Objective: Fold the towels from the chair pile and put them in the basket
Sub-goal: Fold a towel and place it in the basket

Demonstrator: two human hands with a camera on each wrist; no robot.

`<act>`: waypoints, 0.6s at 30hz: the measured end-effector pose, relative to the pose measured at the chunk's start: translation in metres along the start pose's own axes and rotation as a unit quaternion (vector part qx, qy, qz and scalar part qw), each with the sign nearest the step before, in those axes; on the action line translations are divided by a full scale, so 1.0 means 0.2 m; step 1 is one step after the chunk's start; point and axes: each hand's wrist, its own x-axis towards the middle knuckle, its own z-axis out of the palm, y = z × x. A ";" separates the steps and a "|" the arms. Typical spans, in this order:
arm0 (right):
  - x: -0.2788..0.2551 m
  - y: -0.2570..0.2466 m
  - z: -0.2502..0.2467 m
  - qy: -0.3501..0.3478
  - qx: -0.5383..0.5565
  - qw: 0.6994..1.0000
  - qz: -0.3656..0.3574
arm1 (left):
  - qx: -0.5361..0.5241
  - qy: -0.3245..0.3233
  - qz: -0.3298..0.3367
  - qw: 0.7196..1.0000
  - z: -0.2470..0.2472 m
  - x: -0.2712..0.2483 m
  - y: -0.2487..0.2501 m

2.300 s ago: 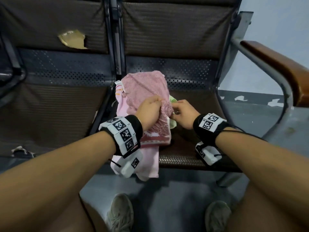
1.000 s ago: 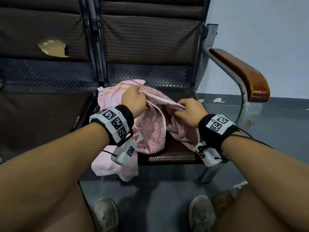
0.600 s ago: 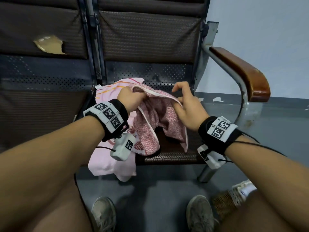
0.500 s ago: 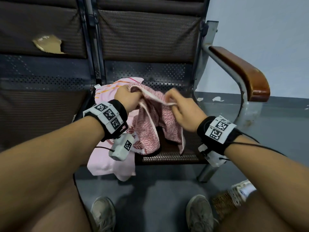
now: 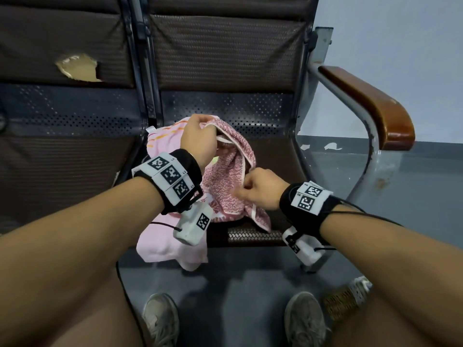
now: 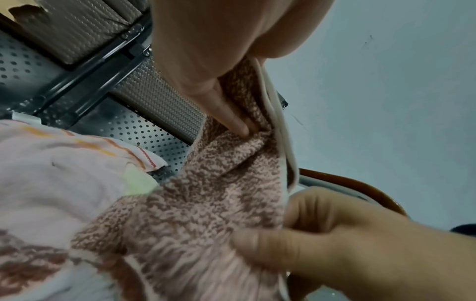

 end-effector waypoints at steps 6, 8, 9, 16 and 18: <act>0.04 0.08 -0.19 0.289 0.086 0.953 0.006 | 0.123 0.090 -0.025 0.988 -0.13 0.09 -0.04; 0.03 0.10 -0.23 0.348 0.060 0.935 -0.027 | 0.176 0.089 -0.015 0.980 -0.15 0.10 -0.05; 0.03 0.10 -0.24 0.368 0.033 0.928 -0.044 | 0.188 0.099 -0.003 0.977 -0.15 0.11 -0.05; 0.02 0.23 -0.23 0.190 -0.075 0.977 -0.053 | -0.007 0.098 0.044 0.994 -0.15 0.18 -0.02; 0.02 0.25 -0.17 0.098 -0.138 0.985 -0.018 | -0.013 0.101 0.053 0.993 -0.19 0.18 -0.02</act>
